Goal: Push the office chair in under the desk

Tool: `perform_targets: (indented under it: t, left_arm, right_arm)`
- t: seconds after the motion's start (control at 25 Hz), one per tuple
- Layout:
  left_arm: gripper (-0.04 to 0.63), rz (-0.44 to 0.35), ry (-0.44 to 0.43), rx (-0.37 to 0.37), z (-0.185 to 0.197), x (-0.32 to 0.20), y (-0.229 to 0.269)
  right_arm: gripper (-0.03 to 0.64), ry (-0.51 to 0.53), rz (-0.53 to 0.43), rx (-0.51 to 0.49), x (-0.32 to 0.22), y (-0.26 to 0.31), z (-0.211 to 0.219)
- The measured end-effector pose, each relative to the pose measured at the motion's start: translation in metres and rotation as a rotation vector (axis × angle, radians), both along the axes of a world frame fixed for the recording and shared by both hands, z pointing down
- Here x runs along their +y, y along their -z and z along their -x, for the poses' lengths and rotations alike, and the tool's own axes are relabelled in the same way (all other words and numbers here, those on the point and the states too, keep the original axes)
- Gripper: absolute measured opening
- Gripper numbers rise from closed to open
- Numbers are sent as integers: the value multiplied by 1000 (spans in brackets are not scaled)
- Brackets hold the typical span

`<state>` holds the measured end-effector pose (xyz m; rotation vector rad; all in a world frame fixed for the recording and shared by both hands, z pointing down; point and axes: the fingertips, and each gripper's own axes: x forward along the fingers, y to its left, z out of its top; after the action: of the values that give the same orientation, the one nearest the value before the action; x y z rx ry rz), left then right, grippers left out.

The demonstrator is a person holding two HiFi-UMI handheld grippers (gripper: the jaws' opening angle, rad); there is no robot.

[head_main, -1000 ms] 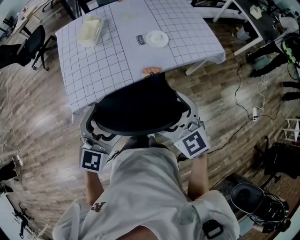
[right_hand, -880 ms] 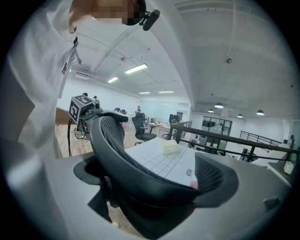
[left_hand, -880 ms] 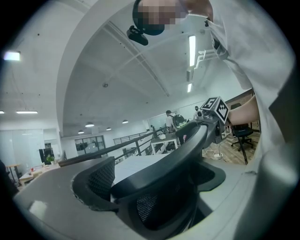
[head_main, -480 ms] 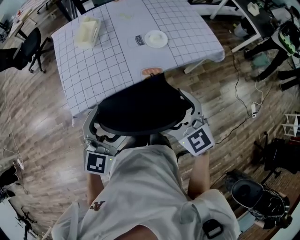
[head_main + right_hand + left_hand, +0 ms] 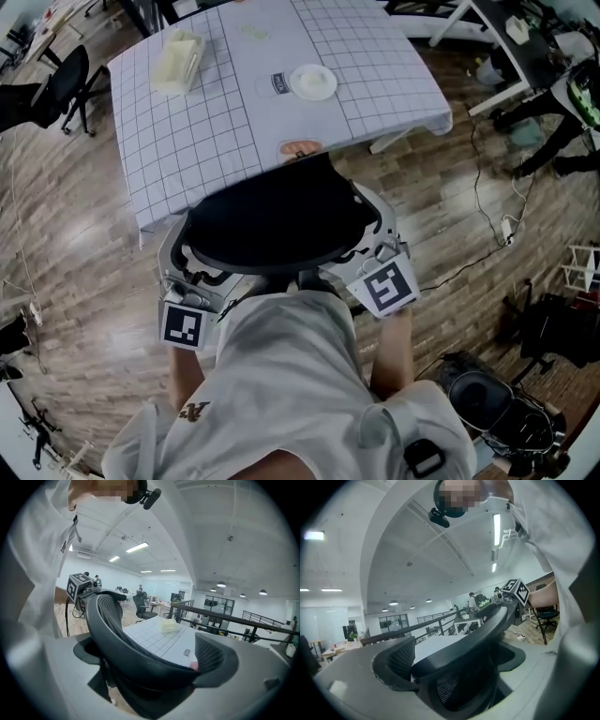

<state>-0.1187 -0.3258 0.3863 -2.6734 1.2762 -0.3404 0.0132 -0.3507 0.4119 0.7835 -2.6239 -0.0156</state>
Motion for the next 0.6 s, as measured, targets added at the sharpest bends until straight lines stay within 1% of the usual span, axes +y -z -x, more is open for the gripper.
perform_targets:
  t: [0.16, 0.6]
  left_arm:
    - [483, -9, 20, -14, -8, -5, -3]
    - [483, 11, 84, -10, -20, -20, -4]
  right_arm:
    - [580, 13, -9, 6, -9, -3, -8]
    - [580, 59, -26, -6, -33, 0, -18]
